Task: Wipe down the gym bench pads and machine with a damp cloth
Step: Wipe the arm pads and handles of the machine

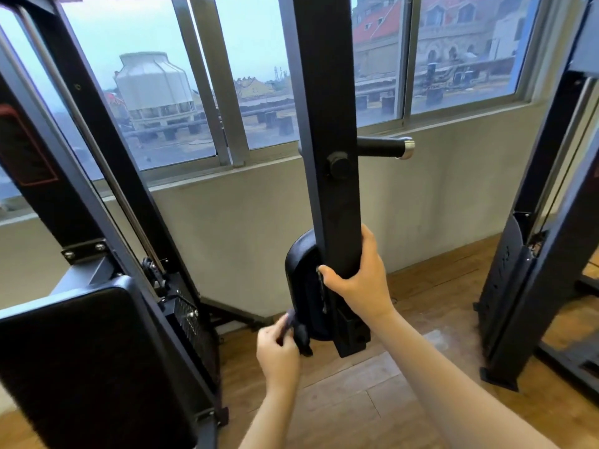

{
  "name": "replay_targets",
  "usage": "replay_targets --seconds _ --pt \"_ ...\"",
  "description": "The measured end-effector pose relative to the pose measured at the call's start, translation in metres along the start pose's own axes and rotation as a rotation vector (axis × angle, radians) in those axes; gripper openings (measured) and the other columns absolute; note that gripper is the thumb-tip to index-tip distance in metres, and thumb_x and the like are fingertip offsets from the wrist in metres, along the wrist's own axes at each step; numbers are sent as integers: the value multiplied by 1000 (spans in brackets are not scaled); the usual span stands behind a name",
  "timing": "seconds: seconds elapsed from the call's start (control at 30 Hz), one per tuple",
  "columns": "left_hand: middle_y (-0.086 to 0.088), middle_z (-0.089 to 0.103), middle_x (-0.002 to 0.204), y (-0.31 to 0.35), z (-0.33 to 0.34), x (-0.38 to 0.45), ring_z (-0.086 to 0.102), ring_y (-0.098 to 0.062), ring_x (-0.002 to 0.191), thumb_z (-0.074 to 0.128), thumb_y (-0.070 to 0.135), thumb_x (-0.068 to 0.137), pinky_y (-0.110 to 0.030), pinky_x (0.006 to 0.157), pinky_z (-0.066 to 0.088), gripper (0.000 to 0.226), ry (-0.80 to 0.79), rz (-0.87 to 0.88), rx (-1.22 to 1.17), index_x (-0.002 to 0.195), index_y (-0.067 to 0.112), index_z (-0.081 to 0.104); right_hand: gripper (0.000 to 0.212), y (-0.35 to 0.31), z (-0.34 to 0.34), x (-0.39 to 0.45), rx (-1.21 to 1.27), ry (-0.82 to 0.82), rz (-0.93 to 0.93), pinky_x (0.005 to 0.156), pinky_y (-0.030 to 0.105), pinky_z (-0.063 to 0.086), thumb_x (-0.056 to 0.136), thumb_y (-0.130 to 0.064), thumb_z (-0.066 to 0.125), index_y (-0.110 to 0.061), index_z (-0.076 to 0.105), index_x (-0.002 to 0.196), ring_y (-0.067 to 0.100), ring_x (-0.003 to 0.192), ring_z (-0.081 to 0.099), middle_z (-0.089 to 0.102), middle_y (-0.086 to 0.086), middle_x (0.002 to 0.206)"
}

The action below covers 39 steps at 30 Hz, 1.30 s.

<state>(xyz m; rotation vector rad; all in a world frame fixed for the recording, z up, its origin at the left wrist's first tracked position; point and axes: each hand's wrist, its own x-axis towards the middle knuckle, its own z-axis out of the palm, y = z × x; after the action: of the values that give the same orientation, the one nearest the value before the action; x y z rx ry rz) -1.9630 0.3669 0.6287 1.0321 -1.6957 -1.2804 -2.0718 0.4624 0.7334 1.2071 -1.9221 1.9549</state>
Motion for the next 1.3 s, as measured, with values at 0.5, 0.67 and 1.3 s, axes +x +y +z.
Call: replay_targets --seconds 0.5,0.67,1.3 --pt "-6 58 94 4 12 18 58 -18 79 47 2 94 -31 68 53 25 -151 -223 328 109 7 66 71 0 11 -2 10 2 2 85 16 50 69 -33 73 -52 29 121 2 107 54 49 -19 115" --pt "-14 55 90 21 31 2 50 -28 72 36 0 97 -31 58 38 28 -33 -819 -171 118 -9 53 73 2 16 0 11 -10 -9 86 20 52 69 -28 74 -59 29 117 4 107 54 50 -18 114" --pt "-12 64 86 12 -7 22 45 -22 83 46 6 85 -32 65 53 27 168 1044 557 89 -2 71 72 4 34 -2 -12 11 19 94 42 50 69 -43 68 -41 29 130 11 115 51 49 -9 123"
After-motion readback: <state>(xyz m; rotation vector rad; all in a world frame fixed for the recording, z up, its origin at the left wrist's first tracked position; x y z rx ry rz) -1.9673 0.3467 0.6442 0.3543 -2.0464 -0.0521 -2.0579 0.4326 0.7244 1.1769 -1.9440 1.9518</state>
